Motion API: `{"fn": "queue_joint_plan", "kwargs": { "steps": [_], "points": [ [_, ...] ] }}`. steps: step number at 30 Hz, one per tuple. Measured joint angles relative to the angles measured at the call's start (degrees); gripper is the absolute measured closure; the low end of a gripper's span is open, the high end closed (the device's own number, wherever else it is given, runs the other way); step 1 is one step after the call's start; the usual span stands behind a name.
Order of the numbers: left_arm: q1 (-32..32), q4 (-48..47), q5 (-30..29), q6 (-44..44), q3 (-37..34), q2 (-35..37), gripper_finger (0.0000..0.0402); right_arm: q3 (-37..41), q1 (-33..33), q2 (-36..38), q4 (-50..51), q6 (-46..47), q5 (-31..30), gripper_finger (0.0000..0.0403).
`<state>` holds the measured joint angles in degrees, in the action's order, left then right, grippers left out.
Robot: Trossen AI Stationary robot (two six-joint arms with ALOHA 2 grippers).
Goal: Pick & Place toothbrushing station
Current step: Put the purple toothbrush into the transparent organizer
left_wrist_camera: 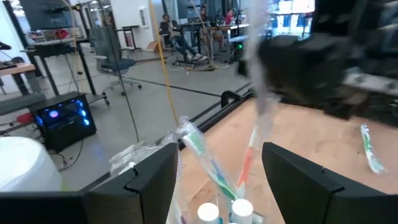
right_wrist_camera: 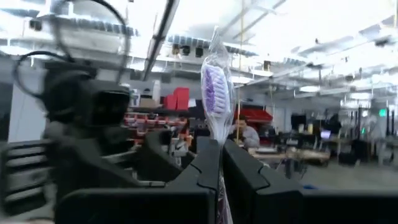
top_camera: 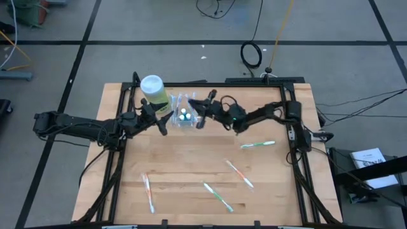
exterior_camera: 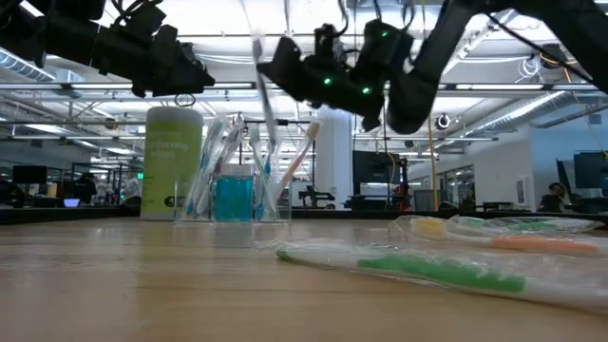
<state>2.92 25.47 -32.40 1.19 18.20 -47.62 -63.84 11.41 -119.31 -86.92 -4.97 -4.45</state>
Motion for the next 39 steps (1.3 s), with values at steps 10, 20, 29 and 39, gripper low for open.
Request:
{"fn": "queue_joint_plan", "kwargs": {
  "steps": [10, 20, 29, 39],
  "points": [
    [0.0, -0.15, 2.42, 0.0, 0.0, 0.0, 0.016, -2.83, 0.41, -7.25, 2.41, 3.63, -10.32, 0.0399],
    [0.0, -0.18, 2.46, 0.0, 0.0, 0.0, 0.016, -1.03, -0.62, -6.84, 3.5, -4.83, -12.02, 0.0399],
    [0.0, -0.4, 2.5, 0.0, 0.0, 0.0, 0.016, 0.46, -0.76, -6.86, 4.3, -3.01, -11.98, 0.0398],
    [0.0, -0.44, 2.55, 0.0, 0.0, 0.0, 0.016, 0.53, -1.98, -6.14, 6.43, -7.36, -12.2, 0.0339]
  ]
}}
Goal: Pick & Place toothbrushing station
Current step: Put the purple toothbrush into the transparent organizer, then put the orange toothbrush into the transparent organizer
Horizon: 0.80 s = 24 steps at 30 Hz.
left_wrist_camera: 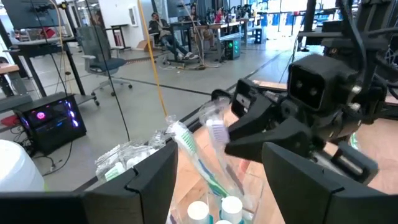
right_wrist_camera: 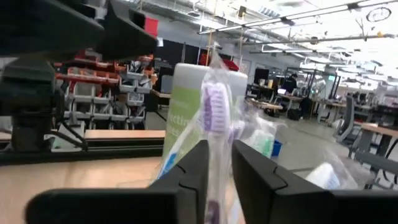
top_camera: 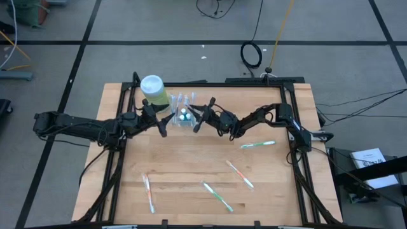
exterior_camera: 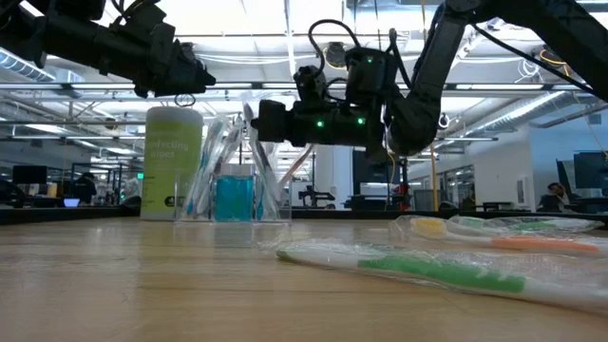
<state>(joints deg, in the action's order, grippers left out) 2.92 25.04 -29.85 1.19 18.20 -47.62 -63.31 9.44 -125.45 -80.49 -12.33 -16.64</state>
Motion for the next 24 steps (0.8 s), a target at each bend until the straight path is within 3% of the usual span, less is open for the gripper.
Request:
{"fn": "queue_joint_plan", "kwargs": {
  "steps": [8, 15, 19, 24],
  "points": [
    [0.0, 0.0, 0.0, 0.0, 0.0, 0.0, 0.016, 0.02, -1.14, 3.49, 0.68, -0.29, -0.09, 0.028],
    [0.0, 0.0, 0.0, -0.07, 0.0, 0.0, 0.016, 0.02, -2.79, 9.13, 9.1, -4.06, -1.53, 0.0273],
    [-0.02, -0.02, 0.0, -0.3, 0.0, 0.0, 0.016, 0.0, -5.1, 15.0, 21.83, -6.17, -1.33, 0.0279],
    [-0.11, -0.66, 4.48, -1.23, 0.0, 0.0, 0.016, 0.0, -8.95, 24.41, 51.19, -6.39, -1.29, 0.0288]
  ]
}}
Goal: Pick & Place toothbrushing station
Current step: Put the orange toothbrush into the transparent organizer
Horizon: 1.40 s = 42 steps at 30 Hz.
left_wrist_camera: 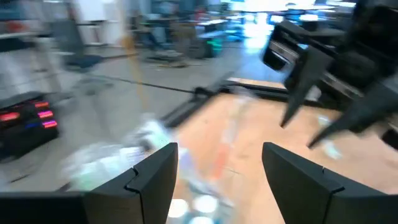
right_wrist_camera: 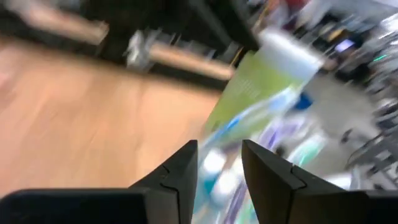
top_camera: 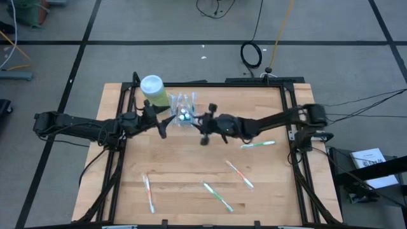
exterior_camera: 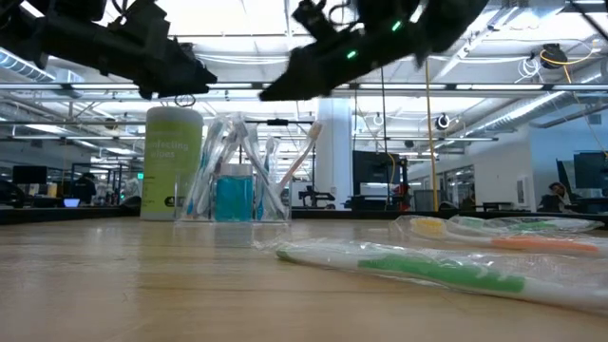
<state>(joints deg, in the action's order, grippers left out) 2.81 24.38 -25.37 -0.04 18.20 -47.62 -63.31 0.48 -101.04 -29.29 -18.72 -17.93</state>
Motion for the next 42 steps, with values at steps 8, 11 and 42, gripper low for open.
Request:
{"fn": "queue_joint_plan", "kwargs": {
  "steps": [8, 11, 42],
  "points": [
    [-4.93, -0.4, 8.87, 2.59, 2.1, 0.0, 0.0161, 0.0, -5.45, 13.15, 34.96, 10.68, 0.07, 0.0304],
    [-9.63, -2.55, 8.83, 7.11, 4.79, -0.8, 0.0161, 0.0, -6.73, 16.27, 42.55, 16.21, 0.07, 0.0309],
    [-47.02, -51.7, 33.96, -8.73, 30.12, -40.51, 0.0161, 0.0, -8.47, 18.86, 50.99, 23.04, 0.1, 0.0314]
  ]
}}
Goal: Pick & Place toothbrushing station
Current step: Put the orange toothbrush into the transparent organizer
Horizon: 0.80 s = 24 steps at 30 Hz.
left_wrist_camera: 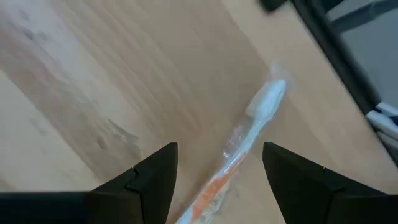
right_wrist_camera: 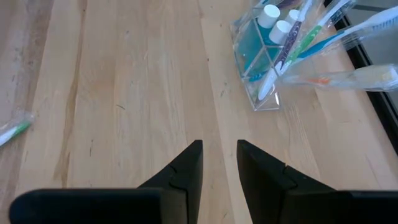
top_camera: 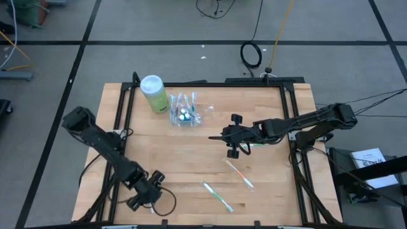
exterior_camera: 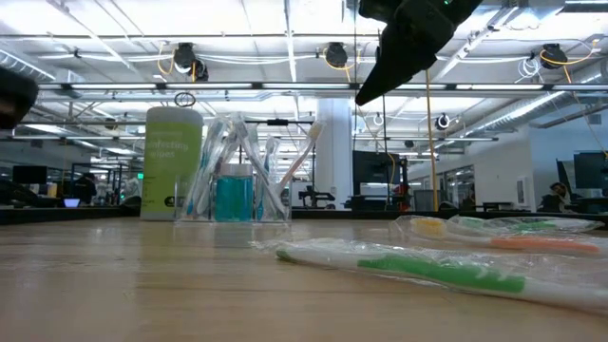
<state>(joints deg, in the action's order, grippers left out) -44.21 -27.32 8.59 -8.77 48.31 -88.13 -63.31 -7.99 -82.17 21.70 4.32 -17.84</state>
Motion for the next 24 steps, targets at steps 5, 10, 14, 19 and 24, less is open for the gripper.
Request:
{"fn": "queue_joint_plan", "kwargs": {
  "steps": [5, 10, 14, 19, 24],
  "points": [
    [-0.89, 0.84, 2.04, 0.16, 0.0, -3.93, 0.0161, 0.0, 0.0, 0.0, -0.01, -0.02, 0.08, 0.0314],
    [-0.37, 3.12, 3.25, 2.49, 0.05, -6.73, 0.0163, 0.0, 0.0, 0.0, -0.01, -0.02, 0.1, 0.0314],
    [0.55, 3.54, 3.57, 8.59, 0.02, -7.03, 0.0203, 0.0, 0.0, 0.0, -0.61, -0.03, 0.07, 0.0314],
    [2.67, 3.95, 2.45, 11.77, -0.04, -6.51, 0.0289, 0.0, 0.0, -0.02, -2.0, -0.04, 0.1, 0.0314],
    [5.33, 3.8, 1.87, 13.62, -0.04, -6.52, 0.0375, 0.0, 0.0, -0.02, -2.19, -0.04, 0.1, 0.0314]
  ]
}}
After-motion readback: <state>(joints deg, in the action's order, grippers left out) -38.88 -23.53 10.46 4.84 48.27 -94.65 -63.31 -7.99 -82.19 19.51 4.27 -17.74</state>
